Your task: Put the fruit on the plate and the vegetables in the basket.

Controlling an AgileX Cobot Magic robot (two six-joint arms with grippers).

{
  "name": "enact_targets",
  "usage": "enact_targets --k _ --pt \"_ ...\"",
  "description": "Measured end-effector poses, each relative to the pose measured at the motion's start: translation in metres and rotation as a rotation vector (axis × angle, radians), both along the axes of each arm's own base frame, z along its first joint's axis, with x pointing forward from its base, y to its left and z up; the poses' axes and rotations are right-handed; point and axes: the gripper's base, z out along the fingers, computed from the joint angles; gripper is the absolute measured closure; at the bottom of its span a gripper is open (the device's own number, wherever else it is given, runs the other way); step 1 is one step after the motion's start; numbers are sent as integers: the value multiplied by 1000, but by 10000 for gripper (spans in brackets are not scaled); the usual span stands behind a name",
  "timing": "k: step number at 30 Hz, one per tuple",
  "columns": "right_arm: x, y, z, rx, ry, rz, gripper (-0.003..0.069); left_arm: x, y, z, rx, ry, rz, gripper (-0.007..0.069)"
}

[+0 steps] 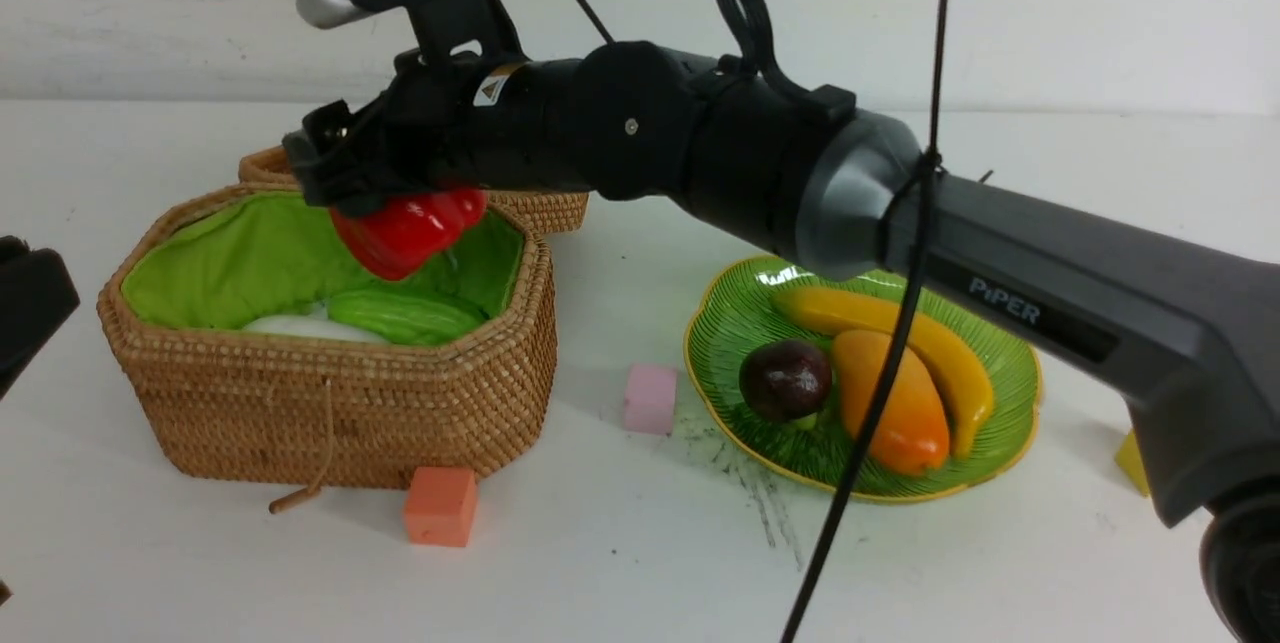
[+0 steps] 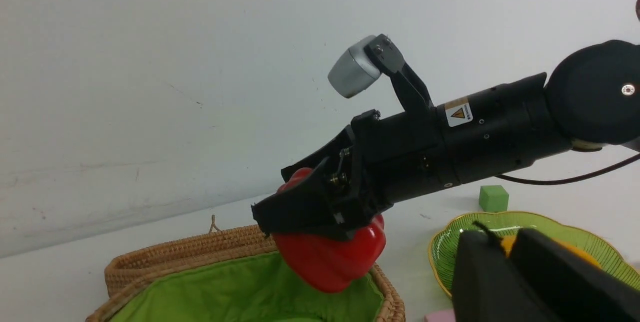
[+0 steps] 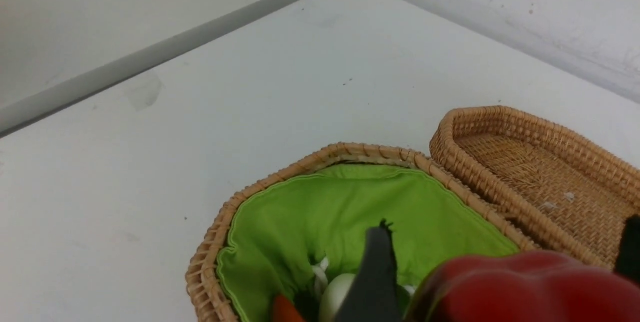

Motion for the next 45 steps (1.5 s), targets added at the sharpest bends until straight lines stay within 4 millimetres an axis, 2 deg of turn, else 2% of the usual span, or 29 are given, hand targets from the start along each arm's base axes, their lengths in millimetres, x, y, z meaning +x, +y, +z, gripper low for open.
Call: enact_targets --k 6,13,17,20,21,23,25,29,32,33,35,36,38,41,44,45 --pt "0 0 0 1 -3 -2 55 0 0 0 0 1 -1 541" --pt "-2 -1 3 -20 -3 13 92 0 0 0 1 1 -1 539" --pt "-18 -10 23 -94 12 85 139 0 0 0 2 2 -2 538" --pt "-41 -25 49 -188 36 164 213 -1 -2 -2 8 17 -18 538" --pt "-55 -37 68 -236 35 196 260 -1 -3 -3 14 30 -32 538" --pt "-71 -52 84 -301 71 228 337 -2 -5 -5 23 52 -56 538" --pt "-96 -81 111 -378 119 222 473 -3 -8 -8 25 86 -93 538" --pt "-123 -123 139 -477 205 123 652 -7 -15 -12 -15 156 -178 549" --pt "-138 -149 161 -443 218 -9 673 -10 -18 -12 -62 186 -223 603" --pt "-139 -151 162 -439 218 -18 673 -10 -19 -13 -63 189 -228 615" --pt "-162 -180 177 -392 221 -111 671 -14 -20 -12 -78 189 -251 638" --pt "-165 -183 176 -386 236 -125 671 -16 -20 -12 -77 185 -255 638" --pt "-190 -208 178 -356 252 -159 669 -24 -19 -10 -68 162 -271 638" --pt "-216 -232 169 -332 296 -191 666 -36 -18 -9 -58 128 -286 638" --pt "-252 -265 139 -305 394 -249 664 -59 -13 -8 -53 62 -287 638" --pt "-256 -269 135 -300 405 -256 664 -62 -12 -9 -56 50 -285 638"
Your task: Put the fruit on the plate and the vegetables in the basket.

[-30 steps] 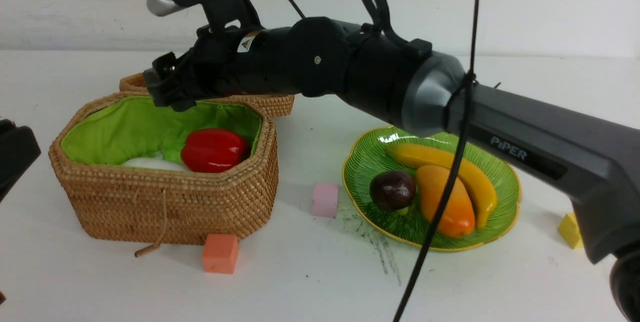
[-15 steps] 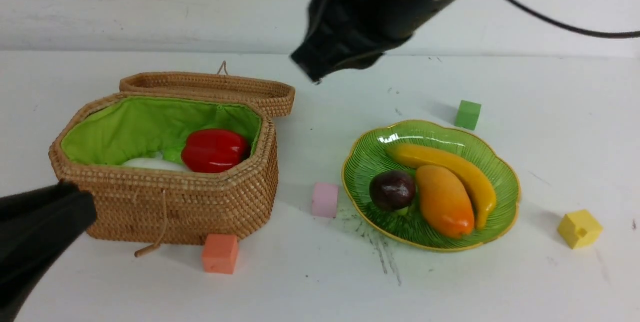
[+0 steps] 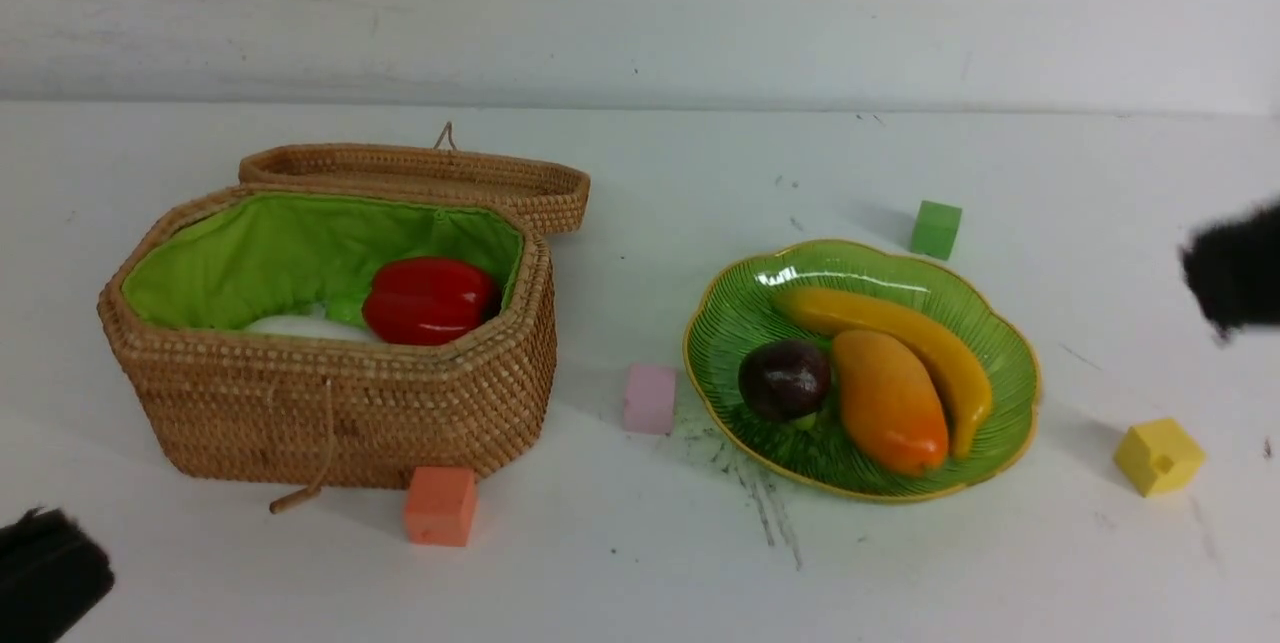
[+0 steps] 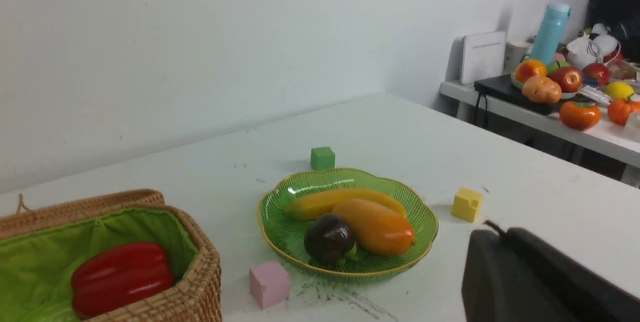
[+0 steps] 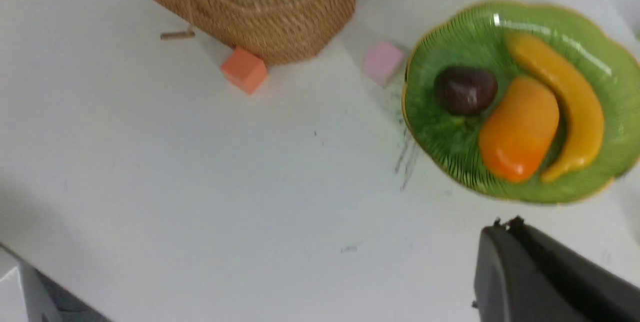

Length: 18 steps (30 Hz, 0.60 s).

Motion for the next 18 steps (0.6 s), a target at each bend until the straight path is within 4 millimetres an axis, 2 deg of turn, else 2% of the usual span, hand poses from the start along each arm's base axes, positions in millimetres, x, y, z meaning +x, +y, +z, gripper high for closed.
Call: enact_targets --k 1,3,4,6,7,8,14,18 --pt "-19 -17 -19 18 39 -41 664 -7 2 -3 -17 -10 11 638" --pt "-30 -28 -32 31 60 -66 664 -11 4 -6 -30 -14 17 638" --pt "-44 -41 -48 49 83 -96 664 -12 5 -14 -37 -11 32 638" --pt "-59 -54 -67 80 94 -131 664 -10 7 -24 -41 -3 53 638" --pt "-60 -55 -69 79 94 -131 664 -9 7 -25 -41 1 53 638" --pt "-68 -63 -84 99 99 -151 664 -6 7 -33 -43 16 62 638" --pt "-72 -68 -112 97 113 -177 662 4 6 -56 -33 88 73 638" --pt "-70 -69 -117 70 109 -187 659 7 5 -69 -23 126 74 638"
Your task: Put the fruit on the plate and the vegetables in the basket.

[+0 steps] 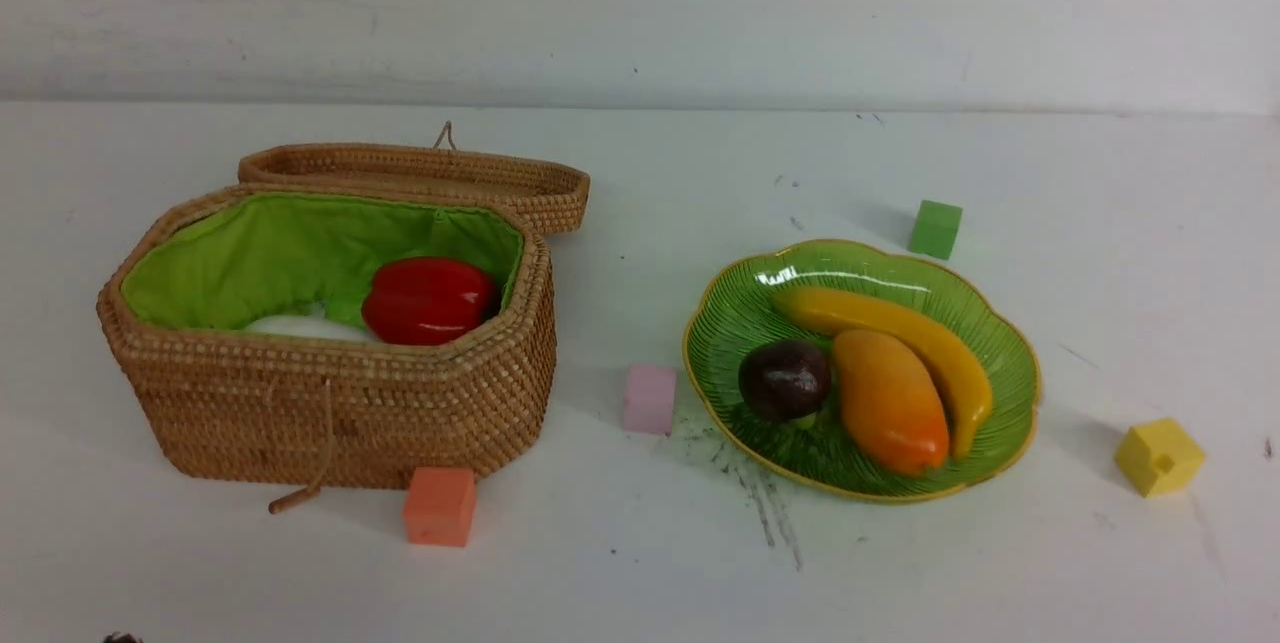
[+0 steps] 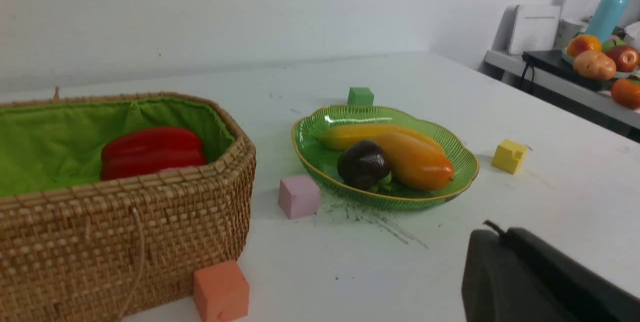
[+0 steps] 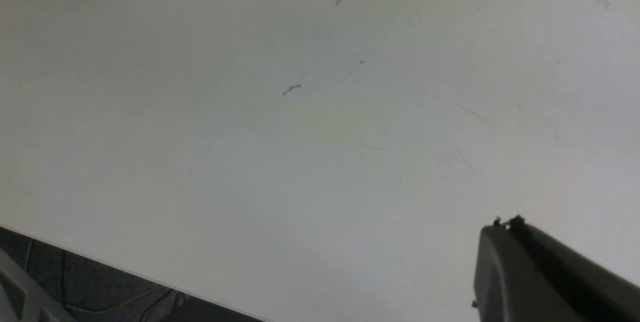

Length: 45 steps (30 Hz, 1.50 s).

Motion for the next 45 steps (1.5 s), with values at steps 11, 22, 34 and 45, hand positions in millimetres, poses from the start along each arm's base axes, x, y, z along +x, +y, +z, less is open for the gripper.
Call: enact_targets --k 11,22,34,45 --pt "1 -1 0 -9 -11 -5 654 0 -2 -9 20 45 -25 638" --pt "17 -31 -69 51 -406 -481 667 0 -2 -9 20 46 -27 638" --pt "5 -37 -161 -22 -563 -497 667 0 -2 -9 23 46 -27 635" --pt "5 -35 -161 -13 -564 -468 665 0 -2 -9 24 47 -28 626"
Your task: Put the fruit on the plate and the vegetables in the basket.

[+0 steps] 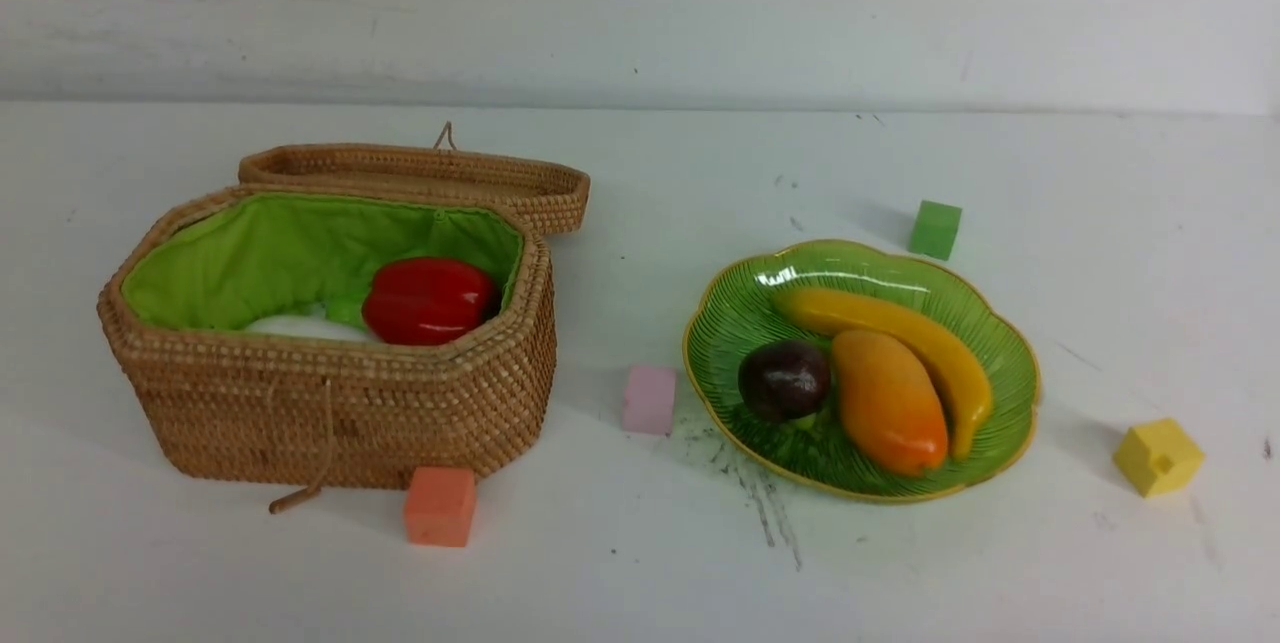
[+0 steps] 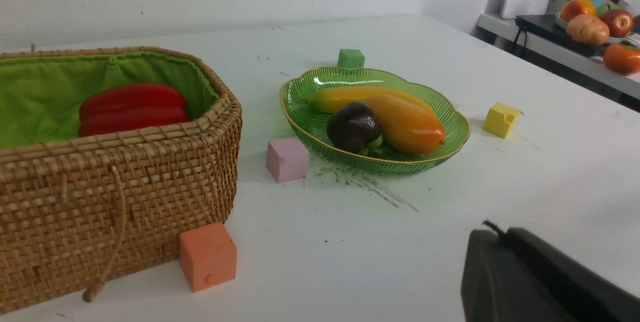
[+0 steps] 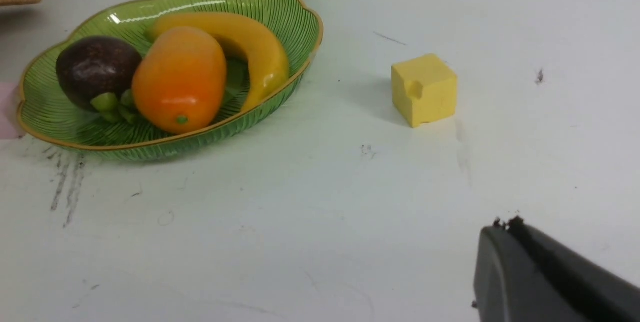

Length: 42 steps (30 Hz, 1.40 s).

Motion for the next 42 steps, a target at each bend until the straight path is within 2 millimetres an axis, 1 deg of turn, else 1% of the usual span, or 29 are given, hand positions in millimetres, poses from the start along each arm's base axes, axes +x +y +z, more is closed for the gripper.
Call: enact_targets --k 16,20,22,24,25,27,28,29,30,31,32,34,36,42 --pt "0 0 0 0 0 0 654 1 1 -1 3 -8 16 613" --pt "0 0 0 0 0 0 652 8 6 -6 -18 -30 84 617" --pt "0 0 0 0 0 0 648 15 14 -10 -46 -60 202 638" --pt "0 0 0 0 -1 0 645 17 21 -15 -47 -83 296 638" --pt "0 0 0 0 -1 0 644 17 22 -16 -43 -85 314 638" --pt "0 0 0 0 -1 0 643 19 29 -27 -28 -65 417 638" --pt "0 0 0 0 -1 0 641 21 31 -35 -23 -39 453 638" --pt "0 0 0 0 -1 0 641 22 32 -38 -33 -25 467 638" --pt "0 0 0 0 -1 0 639 24 34 -50 -37 18 506 638" --pt "0 0 0 0 -1 0 638 25 35 -54 -35 30 516 638" --pt "0 0 0 0 -1 0 637 26 36 -64 -43 66 533 638" --pt "0 0 0 0 -3 1 636 26 36 -83 -51 172 546 638" --pt "0 0 0 0 -3 1 636 25 36 -89 -42 219 548 638" --pt "0 0 0 -2 -2 2 631 25 36 -89 -49 229 550 638"
